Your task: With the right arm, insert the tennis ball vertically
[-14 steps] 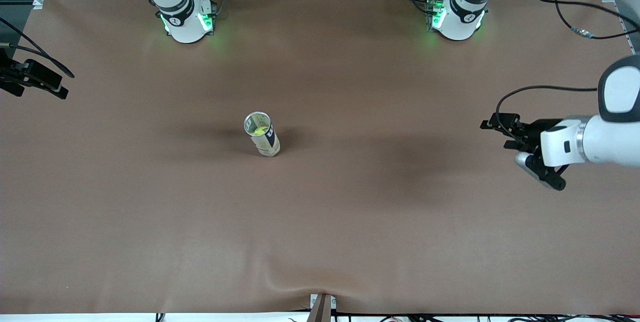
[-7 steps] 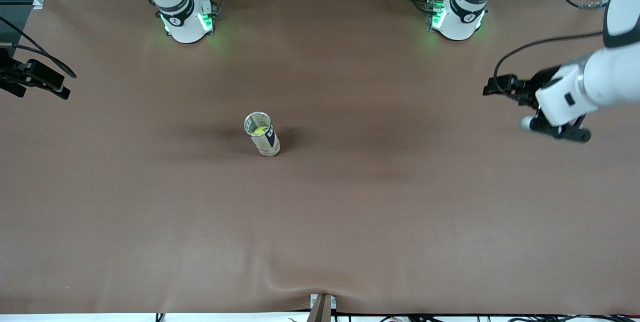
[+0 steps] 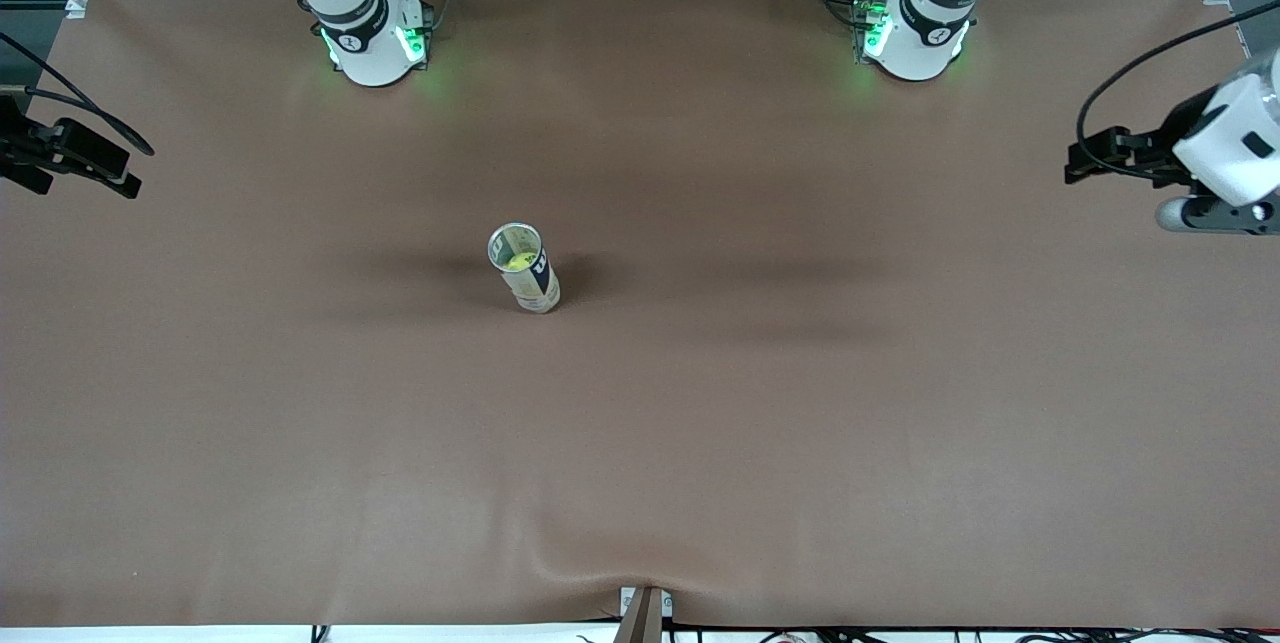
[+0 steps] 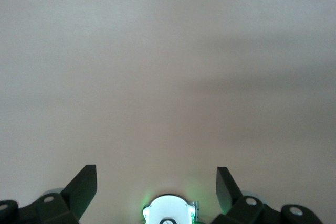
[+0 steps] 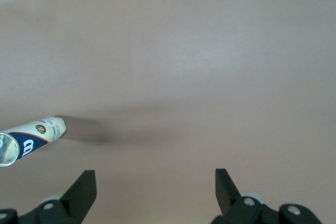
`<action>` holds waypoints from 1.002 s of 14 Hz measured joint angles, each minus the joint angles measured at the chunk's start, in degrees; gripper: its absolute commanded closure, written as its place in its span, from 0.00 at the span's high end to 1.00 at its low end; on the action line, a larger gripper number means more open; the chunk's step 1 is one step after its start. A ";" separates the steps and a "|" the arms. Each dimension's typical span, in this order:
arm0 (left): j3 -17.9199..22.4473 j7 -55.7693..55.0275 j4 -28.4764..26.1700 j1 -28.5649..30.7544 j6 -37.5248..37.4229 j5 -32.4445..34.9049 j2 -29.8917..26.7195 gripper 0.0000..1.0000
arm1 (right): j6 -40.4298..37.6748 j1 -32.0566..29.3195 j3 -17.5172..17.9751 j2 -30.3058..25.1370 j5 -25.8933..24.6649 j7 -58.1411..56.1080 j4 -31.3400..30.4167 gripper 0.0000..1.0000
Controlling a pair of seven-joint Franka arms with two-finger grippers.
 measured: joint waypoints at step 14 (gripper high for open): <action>5.61 -1.83 -8.55 -3.27 9.45 0.01 -9.12 1.00 | 0.03 0.02 -0.03 0.00 -0.05 0.00 0.00 1.00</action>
